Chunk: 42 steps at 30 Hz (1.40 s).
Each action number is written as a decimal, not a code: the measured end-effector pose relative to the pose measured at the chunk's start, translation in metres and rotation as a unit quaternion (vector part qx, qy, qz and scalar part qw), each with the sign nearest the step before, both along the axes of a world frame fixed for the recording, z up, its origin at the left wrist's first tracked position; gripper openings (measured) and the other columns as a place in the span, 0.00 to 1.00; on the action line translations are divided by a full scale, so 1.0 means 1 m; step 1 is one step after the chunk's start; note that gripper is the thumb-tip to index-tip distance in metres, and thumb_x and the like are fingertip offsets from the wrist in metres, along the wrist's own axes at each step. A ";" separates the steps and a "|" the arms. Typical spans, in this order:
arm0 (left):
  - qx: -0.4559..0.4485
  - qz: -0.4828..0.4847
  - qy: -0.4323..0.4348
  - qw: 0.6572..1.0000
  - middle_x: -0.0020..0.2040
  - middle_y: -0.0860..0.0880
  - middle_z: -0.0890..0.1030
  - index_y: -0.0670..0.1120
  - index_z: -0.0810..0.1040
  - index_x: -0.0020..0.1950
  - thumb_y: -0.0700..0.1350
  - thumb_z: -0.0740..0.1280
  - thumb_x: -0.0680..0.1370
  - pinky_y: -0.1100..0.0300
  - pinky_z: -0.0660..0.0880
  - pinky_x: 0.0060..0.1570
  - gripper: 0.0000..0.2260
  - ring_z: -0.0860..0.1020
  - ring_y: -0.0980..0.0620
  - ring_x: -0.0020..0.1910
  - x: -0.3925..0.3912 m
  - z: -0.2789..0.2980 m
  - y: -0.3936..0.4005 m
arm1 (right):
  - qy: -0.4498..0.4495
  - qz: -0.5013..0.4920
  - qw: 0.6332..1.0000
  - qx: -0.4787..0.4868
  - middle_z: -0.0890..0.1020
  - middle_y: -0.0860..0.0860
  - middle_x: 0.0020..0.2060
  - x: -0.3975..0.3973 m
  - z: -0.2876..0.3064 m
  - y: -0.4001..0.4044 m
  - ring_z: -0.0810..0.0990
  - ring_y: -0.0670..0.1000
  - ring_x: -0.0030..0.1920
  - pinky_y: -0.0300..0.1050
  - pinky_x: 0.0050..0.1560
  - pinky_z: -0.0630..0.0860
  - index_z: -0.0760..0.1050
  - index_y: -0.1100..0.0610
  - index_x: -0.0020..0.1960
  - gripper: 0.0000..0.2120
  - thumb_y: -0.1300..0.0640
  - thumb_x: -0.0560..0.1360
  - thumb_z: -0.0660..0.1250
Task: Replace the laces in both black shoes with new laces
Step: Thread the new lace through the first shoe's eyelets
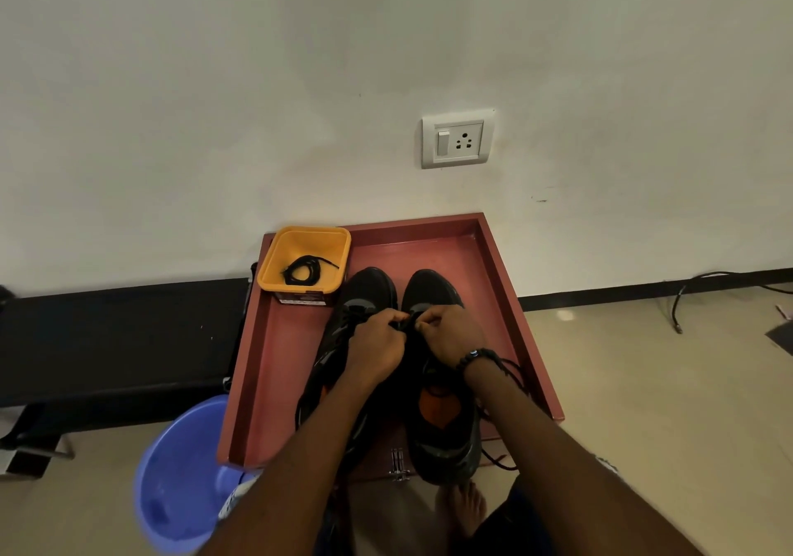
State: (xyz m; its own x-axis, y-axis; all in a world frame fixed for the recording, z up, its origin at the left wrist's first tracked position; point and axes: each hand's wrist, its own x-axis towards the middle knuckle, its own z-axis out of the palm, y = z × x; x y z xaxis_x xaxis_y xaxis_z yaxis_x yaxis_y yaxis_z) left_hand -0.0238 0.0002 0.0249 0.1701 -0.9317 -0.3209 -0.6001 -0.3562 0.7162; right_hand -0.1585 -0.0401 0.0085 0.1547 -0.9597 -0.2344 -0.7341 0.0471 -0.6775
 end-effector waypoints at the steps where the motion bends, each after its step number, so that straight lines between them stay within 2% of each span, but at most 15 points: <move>1: 0.003 0.004 0.000 1.000 0.47 0.52 0.81 0.52 0.77 0.66 0.40 0.62 0.79 0.54 0.78 0.42 0.17 0.81 0.52 0.41 -0.001 0.000 -0.001 | -0.010 -0.008 1.000 0.004 0.84 0.48 0.45 -0.001 -0.002 0.000 0.79 0.46 0.42 0.34 0.37 0.72 0.83 0.52 0.47 0.08 0.57 0.79 0.65; 4: 0.010 0.008 0.009 1.000 0.47 0.50 0.82 0.51 0.76 0.67 0.41 0.63 0.79 0.52 0.79 0.43 0.17 0.82 0.50 0.41 -0.002 0.000 -0.001 | 0.001 -0.009 1.000 0.006 0.83 0.47 0.44 0.001 -0.004 0.000 0.78 0.44 0.41 0.34 0.38 0.72 0.83 0.52 0.49 0.09 0.56 0.80 0.64; 7: 0.013 -0.003 0.029 1.000 0.48 0.50 0.82 0.49 0.75 0.69 0.41 0.63 0.80 0.50 0.80 0.48 0.17 0.83 0.49 0.45 -0.002 0.001 0.000 | 0.051 -0.006 0.999 -0.009 0.83 0.49 0.43 0.009 -0.004 0.002 0.79 0.47 0.40 0.40 0.43 0.78 0.82 0.53 0.48 0.12 0.57 0.81 0.60; 10: -0.001 -0.008 0.033 0.999 0.47 0.51 0.82 0.48 0.74 0.70 0.44 0.65 0.80 0.54 0.80 0.49 0.18 0.82 0.51 0.46 -0.003 0.001 0.003 | 0.056 -0.019 0.998 -0.010 0.81 0.50 0.40 0.010 -0.007 0.001 0.78 0.47 0.38 0.41 0.40 0.77 0.81 0.54 0.44 0.13 0.57 0.81 0.59; 13: -0.018 -0.004 0.034 0.999 0.47 0.52 0.83 0.48 0.74 0.70 0.47 0.68 0.79 0.60 0.79 0.46 0.19 0.81 0.55 0.43 -0.005 -0.002 0.007 | 0.011 -0.005 1.000 0.012 0.80 0.45 0.41 0.002 -0.009 -0.002 0.77 0.44 0.39 0.35 0.39 0.72 0.82 0.51 0.49 0.10 0.55 0.81 0.61; 15: -0.021 0.003 0.037 0.999 0.51 0.50 0.83 0.48 0.72 0.71 0.48 0.68 0.78 0.60 0.78 0.48 0.22 0.81 0.54 0.46 -0.007 -0.004 0.008 | -0.026 0.002 0.999 0.033 0.79 0.42 0.40 -0.005 -0.010 -0.003 0.76 0.42 0.40 0.35 0.40 0.72 0.82 0.51 0.51 0.09 0.54 0.81 0.62; 18: -0.026 0.018 0.034 0.999 0.54 0.49 0.83 0.48 0.71 0.73 0.50 0.69 0.77 0.58 0.77 0.51 0.24 0.81 0.53 0.50 -0.011 -0.004 0.011 | -0.075 0.001 0.996 0.056 0.81 0.43 0.41 -0.011 -0.012 -0.006 0.78 0.42 0.41 0.41 0.47 0.79 0.83 0.51 0.51 0.09 0.54 0.81 0.63; 21: -0.034 0.025 0.031 0.999 0.57 0.48 0.82 0.49 0.71 0.72 0.50 0.69 0.77 0.55 0.77 0.55 0.24 0.80 0.51 0.53 -0.015 -0.005 0.014 | -0.097 0.004 0.993 0.065 0.83 0.46 0.43 -0.012 -0.016 -0.007 0.81 0.47 0.45 0.48 0.54 0.80 0.83 0.50 0.48 0.09 0.54 0.81 0.64; 24: -0.050 0.021 0.018 0.998 0.58 0.48 0.82 0.51 0.71 0.73 0.50 0.68 0.77 0.52 0.76 0.59 0.23 0.80 0.51 0.56 -0.014 -0.005 0.013 | -0.108 -0.017 0.992 0.070 0.83 0.48 0.43 -0.011 -0.018 -0.006 0.81 0.49 0.45 0.52 0.54 0.80 0.82 0.51 0.47 0.08 0.53 0.80 0.64; 28: -0.059 -0.009 0.007 0.998 0.60 0.48 0.81 0.51 0.71 0.73 0.48 0.65 0.80 0.54 0.76 0.59 0.21 0.79 0.51 0.57 -0.011 -0.004 0.012 | -0.148 -0.057 0.984 0.077 0.83 0.51 0.42 -0.010 -0.019 -0.005 0.81 0.52 0.42 0.56 0.52 0.81 0.81 0.50 0.46 0.06 0.53 0.80 0.66; 32: -0.057 -0.027 0.003 0.998 0.61 0.49 0.81 0.52 0.70 0.73 0.47 0.63 0.81 0.61 0.74 0.52 0.19 0.78 0.56 0.51 -0.006 -0.004 0.012 | -0.126 -0.036 0.990 0.056 0.83 0.46 0.40 -0.009 -0.021 -0.005 0.80 0.47 0.42 0.53 0.52 0.81 0.81 0.49 0.47 0.06 0.51 0.79 0.66; 37: -0.055 -0.040 0.007 0.998 0.60 0.49 0.80 0.54 0.71 0.72 0.48 0.64 0.81 0.55 0.76 0.58 0.19 0.79 0.52 0.56 -0.003 -0.003 0.012 | -0.131 -0.042 0.990 0.044 0.84 0.45 0.41 -0.007 -0.023 -0.005 0.81 0.47 0.44 0.53 0.52 0.81 0.81 0.45 0.45 0.06 0.51 0.79 0.67; 42: -0.043 -0.060 0.004 0.997 0.58 0.50 0.81 0.55 0.70 0.72 0.47 0.66 0.79 0.59 0.74 0.54 0.21 0.78 0.53 0.53 -0.001 -0.002 0.010 | -0.111 -0.092 0.989 0.021 0.83 0.42 0.44 0.000 -0.026 0.001 0.80 0.46 0.46 0.49 0.51 0.80 0.82 0.43 0.47 0.06 0.50 0.79 0.66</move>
